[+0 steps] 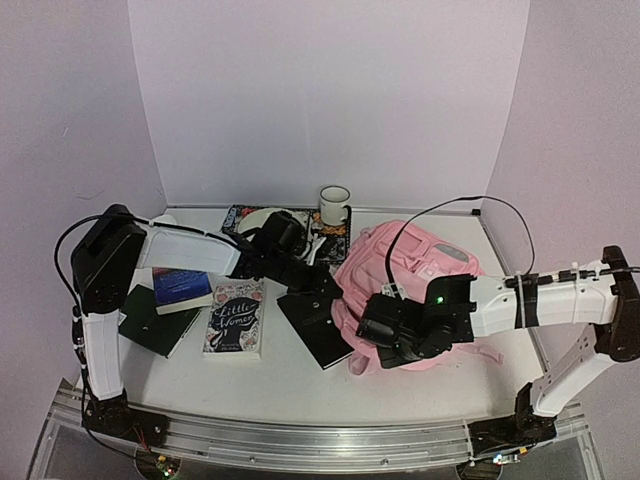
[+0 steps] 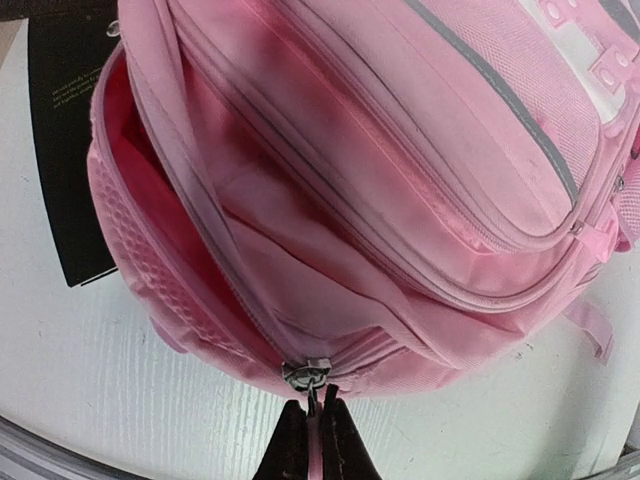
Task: Pack the student bag
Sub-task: Unzip the largest pocket of the student bag.
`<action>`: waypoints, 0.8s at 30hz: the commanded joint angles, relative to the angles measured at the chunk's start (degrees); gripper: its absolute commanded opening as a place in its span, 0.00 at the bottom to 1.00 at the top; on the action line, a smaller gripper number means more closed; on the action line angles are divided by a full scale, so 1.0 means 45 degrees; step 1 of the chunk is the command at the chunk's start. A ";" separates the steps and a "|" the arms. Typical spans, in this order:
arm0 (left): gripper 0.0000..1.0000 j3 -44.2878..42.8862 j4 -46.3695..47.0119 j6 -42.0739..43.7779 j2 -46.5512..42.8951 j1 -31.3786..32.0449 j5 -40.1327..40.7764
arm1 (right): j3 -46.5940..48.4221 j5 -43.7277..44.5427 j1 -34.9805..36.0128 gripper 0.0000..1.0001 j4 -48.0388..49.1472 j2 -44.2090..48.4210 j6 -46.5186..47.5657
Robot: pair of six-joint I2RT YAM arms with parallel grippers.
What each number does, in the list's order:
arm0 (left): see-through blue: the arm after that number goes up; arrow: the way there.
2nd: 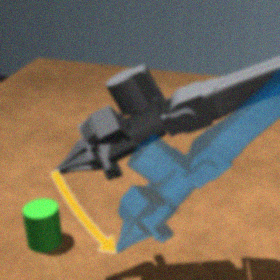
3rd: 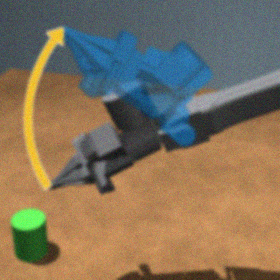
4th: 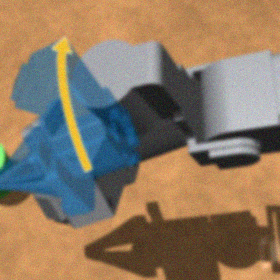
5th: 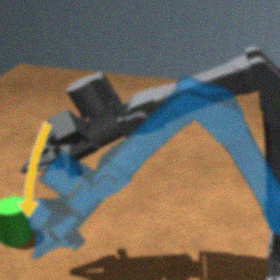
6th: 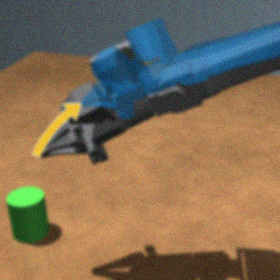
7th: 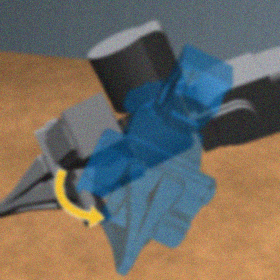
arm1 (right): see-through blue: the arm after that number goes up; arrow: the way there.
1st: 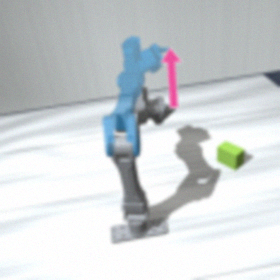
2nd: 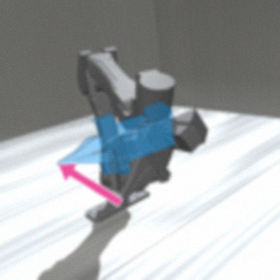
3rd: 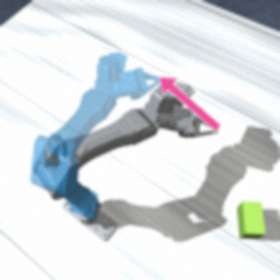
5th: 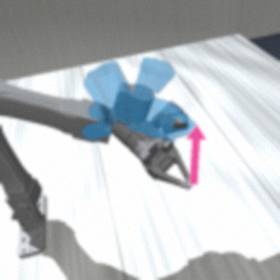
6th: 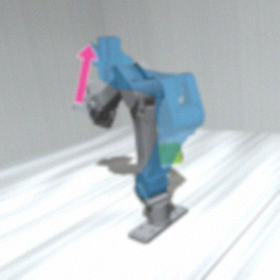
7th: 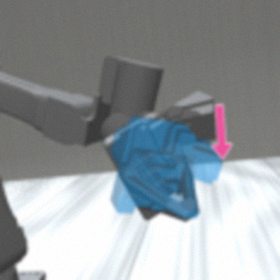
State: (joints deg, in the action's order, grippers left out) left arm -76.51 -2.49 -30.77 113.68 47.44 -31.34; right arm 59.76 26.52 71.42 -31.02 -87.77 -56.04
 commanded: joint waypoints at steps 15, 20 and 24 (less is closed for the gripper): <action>0.58 0.0032 -0.2126 -0.0598 -0.1721 -0.0673 0.2576 | 0.1760 0.0189 0.0144 0.00 0.1662 -0.1152 0.1421; 0.66 0.1588 -0.1975 -0.1622 -0.2411 0.0216 0.2564 | 0.2106 0.0627 0.0144 0.00 0.2164 -0.1667 0.1433; 0.68 0.2236 -0.1548 -0.2253 -0.2776 0.0793 0.2501 | 0.2204 0.0509 0.0144 0.00 0.2693 -0.1985 0.1525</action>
State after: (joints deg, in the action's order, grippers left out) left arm -68.89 -12.60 -36.37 104.88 48.75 -20.21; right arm 66.42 26.20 71.72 -22.55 -95.15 -50.10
